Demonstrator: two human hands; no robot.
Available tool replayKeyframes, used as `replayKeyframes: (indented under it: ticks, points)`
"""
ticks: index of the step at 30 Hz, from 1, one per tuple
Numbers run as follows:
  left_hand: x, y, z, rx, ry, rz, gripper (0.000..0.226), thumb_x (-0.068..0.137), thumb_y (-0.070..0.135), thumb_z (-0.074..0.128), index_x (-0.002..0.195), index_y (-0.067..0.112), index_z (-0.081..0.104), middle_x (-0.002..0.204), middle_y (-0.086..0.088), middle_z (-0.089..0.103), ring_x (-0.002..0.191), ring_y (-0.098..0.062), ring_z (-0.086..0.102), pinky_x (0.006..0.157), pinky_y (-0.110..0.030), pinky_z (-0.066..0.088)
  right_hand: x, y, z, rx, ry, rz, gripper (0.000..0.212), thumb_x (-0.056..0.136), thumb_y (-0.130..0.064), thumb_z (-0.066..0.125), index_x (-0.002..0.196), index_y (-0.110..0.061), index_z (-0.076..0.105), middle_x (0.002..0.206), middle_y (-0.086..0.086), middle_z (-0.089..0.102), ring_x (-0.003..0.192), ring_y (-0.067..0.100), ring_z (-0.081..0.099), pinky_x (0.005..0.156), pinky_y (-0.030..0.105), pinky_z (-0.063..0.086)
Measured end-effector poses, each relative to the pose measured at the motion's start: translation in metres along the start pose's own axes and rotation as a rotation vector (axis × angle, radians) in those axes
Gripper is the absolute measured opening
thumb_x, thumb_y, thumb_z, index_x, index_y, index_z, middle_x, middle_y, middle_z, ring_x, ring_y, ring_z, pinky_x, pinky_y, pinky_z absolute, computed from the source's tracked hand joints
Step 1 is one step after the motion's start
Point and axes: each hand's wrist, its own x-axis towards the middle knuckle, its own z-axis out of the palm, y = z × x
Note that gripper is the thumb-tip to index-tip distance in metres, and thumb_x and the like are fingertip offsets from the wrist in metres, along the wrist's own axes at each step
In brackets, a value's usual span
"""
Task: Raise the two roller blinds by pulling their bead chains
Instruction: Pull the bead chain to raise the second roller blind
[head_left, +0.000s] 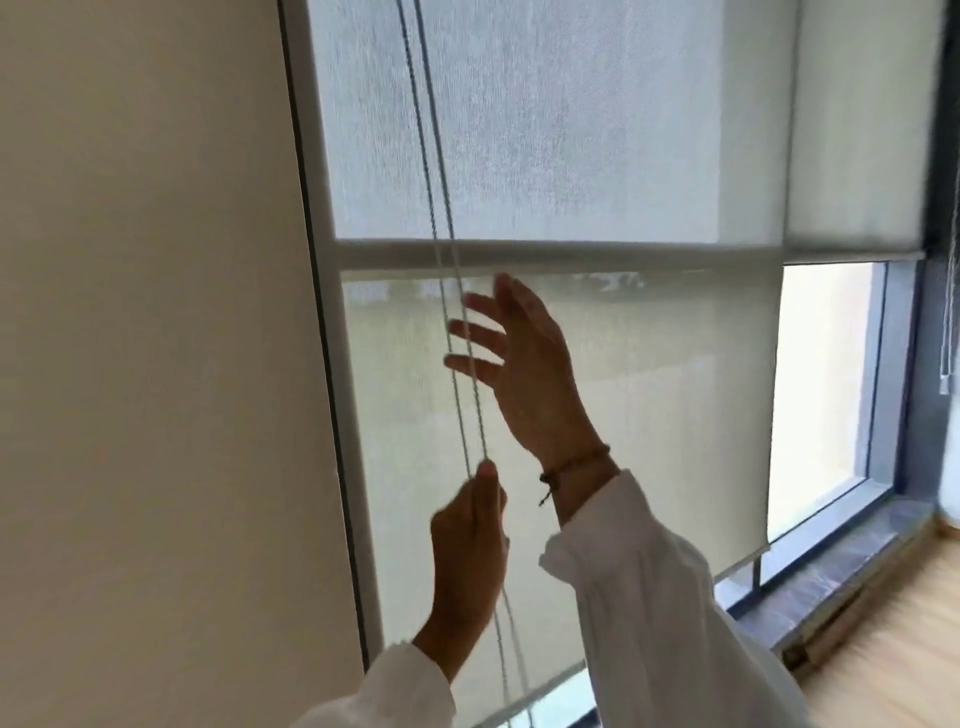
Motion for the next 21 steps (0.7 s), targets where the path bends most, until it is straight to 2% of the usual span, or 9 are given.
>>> replayKeyframes:
  ticks: [3, 5, 9, 11, 13, 15, 16, 19, 21]
  points:
    - [-0.02, -0.02, -0.003, 0.007, -0.031, -0.075, 0.039, 0.084, 0.037, 0.043, 0.049, 0.021, 0.043, 0.047, -0.003, 0.036, 0.047, -0.017, 0.032, 0.048, -0.027, 0.025, 0.009, -0.008, 0.027, -0.231, 0.164, -0.057, 0.025, 0.095, -0.035, 0.044, 0.085, -0.019, 0.06, 0.067, -0.007, 0.057, 0.052, 0.008, 0.049, 0.045, 0.025, 0.04]
    - [-0.023, -0.023, -0.006, -0.065, -0.032, -0.132, 0.044, 0.089, 0.023, 0.048, 0.045, 0.023, 0.047, 0.056, -0.006, 0.038, 0.054, -0.017, 0.033, 0.053, -0.029, 0.027, 0.007, -0.003, 0.037, -0.385, 0.322, -0.162, 0.038, 0.094, -0.036, 0.046, 0.059, -0.023, 0.055, 0.044, -0.013, 0.047, 0.041, 0.002, 0.038, 0.045, 0.023, 0.032]
    - [-0.012, -0.007, -0.016, -0.075, -0.078, -0.12, 0.04, 0.09, 0.035, 0.04, 0.06, 0.01, 0.049, 0.052, -0.012, 0.045, 0.05, -0.015, 0.04, 0.051, -0.022, 0.035, -0.009, -0.003, 0.045, -0.539, 0.35, -0.465, 0.041, 0.095, -0.018, 0.046, 0.057, -0.003, 0.047, 0.045, -0.002, 0.038, 0.042, 0.006, 0.033, 0.041, 0.019, 0.027]
    - [0.001, 0.012, -0.024, -0.141, -0.077, -0.16, 0.043, 0.093, 0.035, 0.03, 0.064, 0.012, 0.052, 0.051, 0.005, 0.059, 0.058, -0.007, 0.052, 0.066, -0.021, 0.043, -0.013, -0.004, 0.042, -0.535, 0.368, -0.562, 0.041, 0.093, -0.017, 0.048, 0.059, 0.006, 0.045, 0.046, 0.011, 0.038, 0.043, 0.009, 0.03, 0.04, 0.027, 0.026]
    - [0.017, 0.036, -0.028, -0.141, -0.138, -0.114, 0.041, 0.095, 0.038, 0.022, 0.084, 0.025, 0.059, 0.084, 0.012, 0.071, 0.088, -0.009, 0.061, 0.089, -0.029, 0.041, -0.021, 0.002, 0.04, -0.582, 0.378, -0.62, 0.043, 0.092, -0.02, 0.047, 0.057, 0.004, 0.045, 0.045, 0.014, 0.039, 0.04, 0.009, 0.03, 0.038, 0.027, 0.026]
    - [0.033, 0.068, -0.028, -0.2, -0.188, -0.034, 0.041, 0.096, 0.038, 0.022, 0.106, 0.021, 0.058, 0.118, -0.001, 0.063, 0.111, -0.019, 0.058, 0.101, -0.036, 0.039, -0.036, 0.016, 0.037, -0.688, 0.376, -0.676, 0.038, 0.09, -0.022, 0.045, 0.057, -0.003, 0.047, 0.042, 0.005, 0.04, 0.035, 0.006, 0.031, 0.036, 0.012, 0.024]
    - [0.04, 0.083, -0.027, -0.257, -0.203, 0.004, 0.041, 0.096, 0.036, 0.024, 0.113, 0.015, 0.055, 0.124, -0.008, 0.06, 0.116, -0.024, 0.055, 0.103, -0.038, 0.039, -0.044, 0.026, 0.034, -0.714, 0.368, -0.689, 0.036, 0.09, -0.022, 0.045, 0.057, -0.008, 0.047, 0.044, -0.003, 0.037, 0.034, 0.002, 0.03, 0.037, 0.006, 0.023]
    - [0.06, 0.121, -0.023, -0.421, -0.309, 0.069, 0.033, 0.096, 0.032, 0.03, 0.109, 0.014, 0.055, 0.11, -0.006, 0.065, 0.103, -0.021, 0.064, 0.092, -0.033, 0.05, -0.074, 0.053, 0.025, -0.672, 0.349, -0.601, 0.042, 0.093, -0.036, 0.043, 0.057, -0.015, 0.037, 0.047, -0.014, 0.026, 0.039, 0.003, 0.027, 0.041, 0.006, 0.02]
    - [0.066, 0.136, -0.017, -0.485, -0.373, 0.033, 0.028, 0.095, 0.031, 0.034, 0.099, 0.015, 0.057, 0.085, 0.0, 0.068, 0.071, -0.013, 0.066, 0.066, -0.025, 0.054, -0.088, 0.067, 0.017, -0.647, 0.358, -0.539, 0.047, 0.093, -0.045, 0.038, 0.057, -0.016, 0.033, 0.047, -0.002, 0.027, 0.042, 0.006, 0.024, 0.041, 0.011, 0.018]
